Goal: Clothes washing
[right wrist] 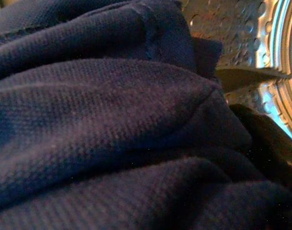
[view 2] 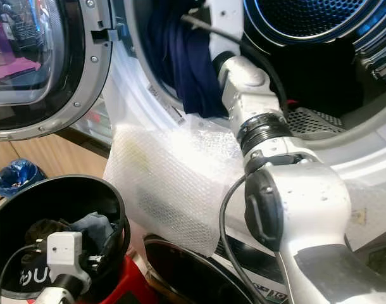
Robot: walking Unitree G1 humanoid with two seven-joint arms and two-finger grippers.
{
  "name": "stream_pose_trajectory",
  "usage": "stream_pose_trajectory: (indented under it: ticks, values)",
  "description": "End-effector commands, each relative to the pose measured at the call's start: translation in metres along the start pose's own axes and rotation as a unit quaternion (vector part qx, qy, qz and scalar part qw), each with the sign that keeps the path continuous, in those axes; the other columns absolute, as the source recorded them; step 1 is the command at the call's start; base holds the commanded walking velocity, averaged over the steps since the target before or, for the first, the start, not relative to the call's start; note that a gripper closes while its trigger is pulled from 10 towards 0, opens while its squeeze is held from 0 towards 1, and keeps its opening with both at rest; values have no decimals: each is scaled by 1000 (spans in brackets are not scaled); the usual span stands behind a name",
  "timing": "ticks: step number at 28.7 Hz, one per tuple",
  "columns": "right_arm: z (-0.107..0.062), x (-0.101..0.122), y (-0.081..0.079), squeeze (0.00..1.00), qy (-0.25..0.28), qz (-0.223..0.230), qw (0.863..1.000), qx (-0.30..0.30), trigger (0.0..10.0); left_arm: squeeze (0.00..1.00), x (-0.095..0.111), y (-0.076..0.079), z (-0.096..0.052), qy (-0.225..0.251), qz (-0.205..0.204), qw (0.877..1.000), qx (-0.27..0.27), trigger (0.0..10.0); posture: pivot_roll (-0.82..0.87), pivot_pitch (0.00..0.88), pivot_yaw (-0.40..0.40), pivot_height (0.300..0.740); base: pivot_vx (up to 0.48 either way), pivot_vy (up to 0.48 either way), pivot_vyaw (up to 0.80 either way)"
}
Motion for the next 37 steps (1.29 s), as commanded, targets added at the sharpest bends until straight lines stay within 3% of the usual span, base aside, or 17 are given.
stream_pose_trajectory:
  ticks: [1,3,6,10,18,24,26,33,35,37]
  values:
    - [1,14,0,0,16,-7,1000,-5,10000,0,-13,-2,-7,-34,0,999,16,10000,226,78,-91,740,0,0,0]
    - [-4,24,22,0,49,39,993,-101,10000,0,-8,-3,-5,-22,4,1000,21,10000,224,78,-91,740,0,0,0]
    - [-18,38,53,0,103,120,968,-198,10000,0,-1,-1,-4,-9,12,1000,23,10000,221,78,-89,740,0,0,0]
    - [-23,41,61,0,111,126,961,-218,10000,0,3,2,-2,-3,14,1000,17,10000,203,92,-86,740,0,0,0]
    - [-40,51,87,0,130,138,934,-301,10000,0,13,0,2,21,-3,999,32,10000,184,92,-79,740,0,0,0]
    - [-43,53,91,0,134,139,933,-304,10000,0,18,-8,1,33,12,998,54,10000,186,86,-75,740,0,0,0]
    - [-43,54,91,0,138,142,932,-305,10000,0,32,-16,0,68,72,992,81,10000,188,80,-68,740,0,0,0]
    - [-43,54,91,0,138,142,932,-305,10000,0,32,-16,0,68,72,992,81,10000,188,80,-68,740,0,0,0]
    - [-44,53,92,0,145,152,929,-304,10000,0,59,-28,-5,125,123,976,131,10000,192,72,-57,740,0,0,0]
    - [-44,51,92,0,145,153,929,-305,10000,0,63,-28,-6,129,125,975,132,10000,193,71,-57,740,0,0,0]
Point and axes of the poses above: a point about 5 cm out from each wrist's last joint towards the gripper, its own z axis pointing out of the wrist towards the gripper, its own x axis along the axis of the wrist's last joint, y = z × x, the point moved 3 cm from there along z, pointing out of the wrist towards the gripper, and after that the axes turned 2 degrees about z, right-handed, at the moved point
